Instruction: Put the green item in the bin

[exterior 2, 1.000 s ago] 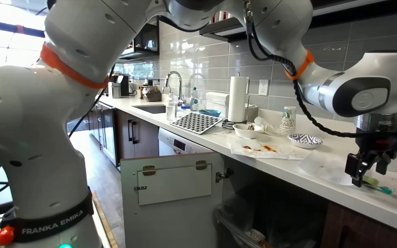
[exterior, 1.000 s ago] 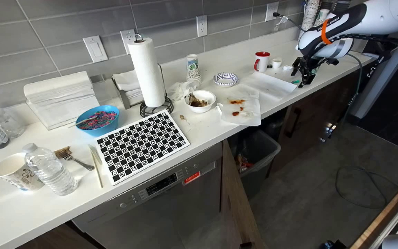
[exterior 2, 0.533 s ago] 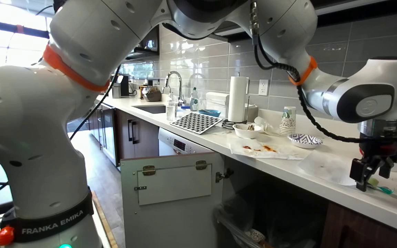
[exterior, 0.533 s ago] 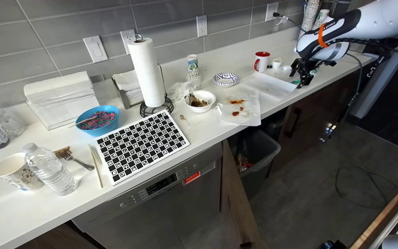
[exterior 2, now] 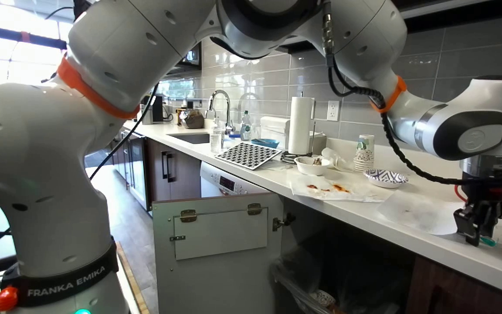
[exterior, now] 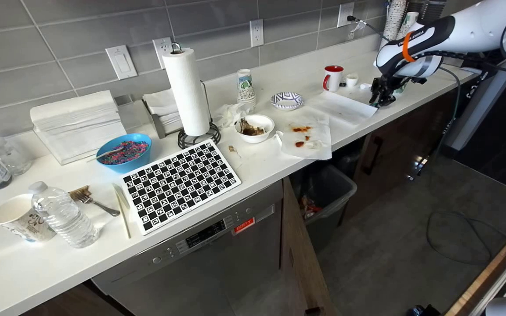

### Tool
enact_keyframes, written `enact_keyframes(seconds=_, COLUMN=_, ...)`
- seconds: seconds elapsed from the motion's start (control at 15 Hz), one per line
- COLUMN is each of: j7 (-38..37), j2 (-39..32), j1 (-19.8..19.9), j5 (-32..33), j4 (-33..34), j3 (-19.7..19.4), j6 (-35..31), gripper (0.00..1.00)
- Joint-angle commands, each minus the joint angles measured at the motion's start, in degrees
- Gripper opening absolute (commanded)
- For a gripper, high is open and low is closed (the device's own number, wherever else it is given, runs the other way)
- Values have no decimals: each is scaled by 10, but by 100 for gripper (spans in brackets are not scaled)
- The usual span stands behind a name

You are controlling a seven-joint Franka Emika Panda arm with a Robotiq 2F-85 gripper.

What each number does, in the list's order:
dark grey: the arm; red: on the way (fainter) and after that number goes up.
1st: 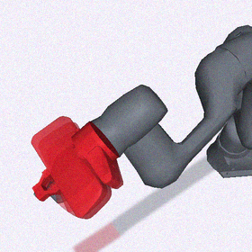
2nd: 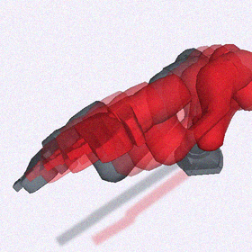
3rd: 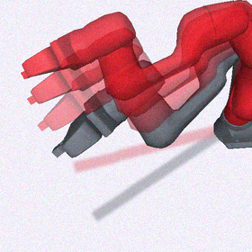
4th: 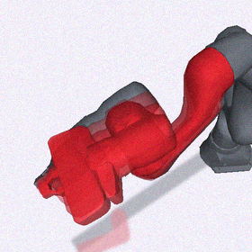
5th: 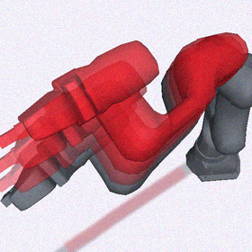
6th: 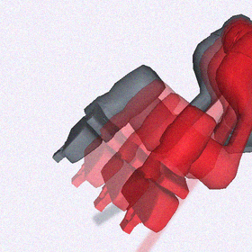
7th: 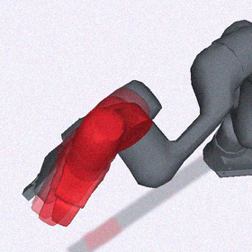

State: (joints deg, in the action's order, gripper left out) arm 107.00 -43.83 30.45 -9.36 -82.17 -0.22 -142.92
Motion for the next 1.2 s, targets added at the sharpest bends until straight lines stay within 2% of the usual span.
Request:
enact_keyframes(seconds=0.0, j7=-2, j2=-20, j1=1, j5=8, j4=29, j3=-6, j6=15, gripper=13)
enact_keyframes(seconds=0.07, j7=-8, j2=-20, j1=0, j5=7, j4=30, j3=-9, j6=16, gripper=4)
enact_keyframes(seconds=0.13, j7=-15, j2=-20, j1=0, j5=6, j4=32, j3=-11, j6=16, gripper=1)
enact_keyframes(seconds=0.47, j7=-83, j2=-9, j1=-2, j5=0, j4=34, j3=-27, j6=11, gripper=0)
enact_keyframes(seconds=0.73, j7=-130, j2=10, j1=5, j5=-11, j4=26, j3=-19, j6=10, gripper=0)
enact_keyframes(seconds=1.13, j7=-171, j2=81, j1=-3, j5=-29, j4=-49, j3=-18, j6=-6, gripper=0)
